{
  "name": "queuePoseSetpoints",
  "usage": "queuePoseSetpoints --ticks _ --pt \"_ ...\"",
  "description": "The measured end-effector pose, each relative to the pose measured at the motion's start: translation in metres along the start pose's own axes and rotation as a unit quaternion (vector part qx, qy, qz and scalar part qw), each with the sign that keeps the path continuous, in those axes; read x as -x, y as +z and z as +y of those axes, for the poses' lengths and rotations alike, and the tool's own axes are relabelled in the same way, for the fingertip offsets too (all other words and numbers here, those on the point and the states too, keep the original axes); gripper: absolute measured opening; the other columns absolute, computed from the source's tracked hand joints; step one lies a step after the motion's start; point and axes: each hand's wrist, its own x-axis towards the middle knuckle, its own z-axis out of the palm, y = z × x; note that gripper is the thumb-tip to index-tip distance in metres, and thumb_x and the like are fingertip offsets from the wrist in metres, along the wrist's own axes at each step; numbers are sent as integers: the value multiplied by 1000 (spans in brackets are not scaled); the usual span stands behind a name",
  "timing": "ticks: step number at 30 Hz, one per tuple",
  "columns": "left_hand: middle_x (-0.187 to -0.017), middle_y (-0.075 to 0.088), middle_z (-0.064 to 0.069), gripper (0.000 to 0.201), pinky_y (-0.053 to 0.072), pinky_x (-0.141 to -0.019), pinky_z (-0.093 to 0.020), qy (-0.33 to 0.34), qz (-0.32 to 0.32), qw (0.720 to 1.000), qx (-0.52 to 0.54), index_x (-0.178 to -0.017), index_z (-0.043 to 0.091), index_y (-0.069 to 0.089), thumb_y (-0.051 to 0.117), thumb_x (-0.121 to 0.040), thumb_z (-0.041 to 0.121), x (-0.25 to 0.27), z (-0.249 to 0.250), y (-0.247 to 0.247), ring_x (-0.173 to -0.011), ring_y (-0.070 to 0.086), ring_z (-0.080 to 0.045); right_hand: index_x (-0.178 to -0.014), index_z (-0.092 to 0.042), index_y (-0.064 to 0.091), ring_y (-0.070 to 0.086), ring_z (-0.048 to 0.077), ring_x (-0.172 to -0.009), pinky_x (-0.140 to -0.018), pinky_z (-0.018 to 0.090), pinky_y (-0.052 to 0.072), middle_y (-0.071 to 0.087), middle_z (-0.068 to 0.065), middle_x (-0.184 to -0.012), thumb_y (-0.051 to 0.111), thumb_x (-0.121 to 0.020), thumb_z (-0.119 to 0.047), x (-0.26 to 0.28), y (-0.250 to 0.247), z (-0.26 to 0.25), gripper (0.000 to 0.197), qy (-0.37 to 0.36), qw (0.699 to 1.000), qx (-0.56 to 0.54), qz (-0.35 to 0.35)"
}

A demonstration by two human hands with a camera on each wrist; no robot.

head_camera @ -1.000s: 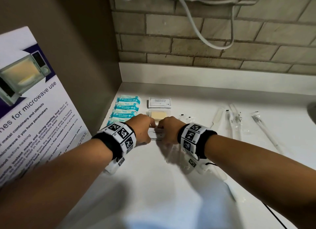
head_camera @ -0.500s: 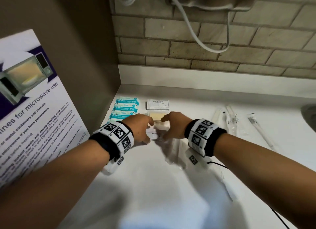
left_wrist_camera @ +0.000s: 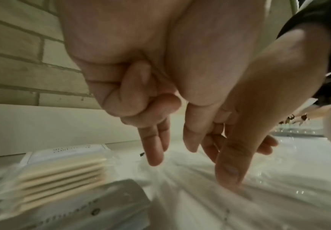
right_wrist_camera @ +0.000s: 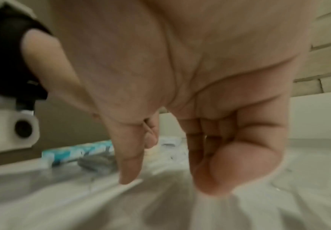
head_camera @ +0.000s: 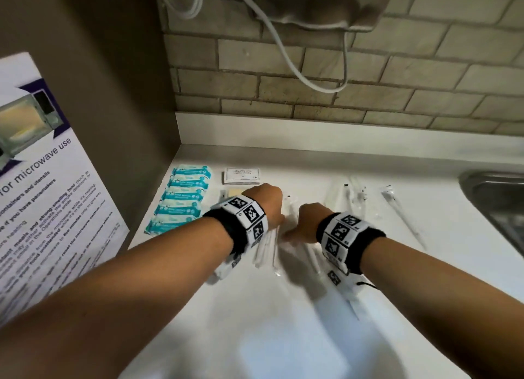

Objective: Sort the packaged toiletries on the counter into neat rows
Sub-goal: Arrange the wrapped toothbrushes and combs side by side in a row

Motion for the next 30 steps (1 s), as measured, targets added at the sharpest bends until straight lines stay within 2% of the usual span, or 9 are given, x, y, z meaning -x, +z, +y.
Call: queuePoseSetpoints --ticks 4,8,12,14,16,18,22,26,30 --pt "-73 61 -5 32 39 -50 -24 -4 -2 1000 -28 -63 14 45 69 -81 27 -10 4 6 -62 56 -24 -96 -9 60 66 26 -93 -69 28 46 65 8 -95 68 -81 -43 -1 8 12 38 31 999 -30 5" --pt "-79 64 -7 15 43 -56 -27 -21 -24 999 -9 -71 10 53 64 -81 11 -13 7 9 -70 61 -27 -108 -1 63 66 30 -104 -78 32 50 68 12 -105 51 -93 -18 -8 7 22 25 52 999 -6 4" --pt "-64 51 -4 22 40 -52 -26 -53 -13 997 54 -63 9 50 62 -81 12 -14 3 5 -61 55 -24 -86 -2 60 66 29 -102 -73 31 49 63 8 -84 47 -95 -16 -11 -1 30 21 51 999 -12 10" --pt "-79 58 -6 13 50 -66 -31 -51 19 994 99 -79 6 62 62 -82 19 -12 -1 -3 -79 62 -27 -99 -1 58 61 27 -88 -68 29 43 61 10 -90 47 -95 -20 -11 -9 34 23 46 996 -69 42" --pt "-102 65 -10 28 51 -85 -34 -56 60 984 157 -106 4 66 61 -86 23 -9 -6 -13 -97 63 -28 -120 1 49 51 25 -84 -68 29 40 60 16 -114 44 -95 -21 -7 -17 32 33 43 989 -122 77" --pt "-114 66 -10 32 49 -89 -31 -56 114 968 215 -115 7 64 61 -87 23 -3 -10 -25 -104 62 -28 -124 0 45 52 28 -86 -69 30 41 57 17 -122 42 -95 -19 -6 -21 29 35 34 985 -140 93" --pt "-92 67 -6 30 49 -81 -29 -38 203 929 307 -112 13 61 63 -84 21 5 -17 -41 -88 62 -23 -118 -3 52 61 33 -106 -80 33 48 61 17 -119 44 -94 -33 -2 -5 14 40 12 994 -105 34" --pt "-72 60 6 28 40 -69 -25 -12 223 921 319 -111 13 58 64 -84 18 15 -17 -43 -72 57 -15 -79 -14 63 69 23 -81 -71 27 54 70 5 -88 65 -69 -43 -2 18 4 30 29 991 -126 -14" --pt "-80 67 3 32 39 -71 -24 -11 214 928 306 -114 14 57 64 -83 16 17 -18 -35 -75 59 -15 -116 -7 61 60 32 -112 -75 31 42 62 15 -120 71 -80 -24 -8 16 7 41 16 992 -127 8"
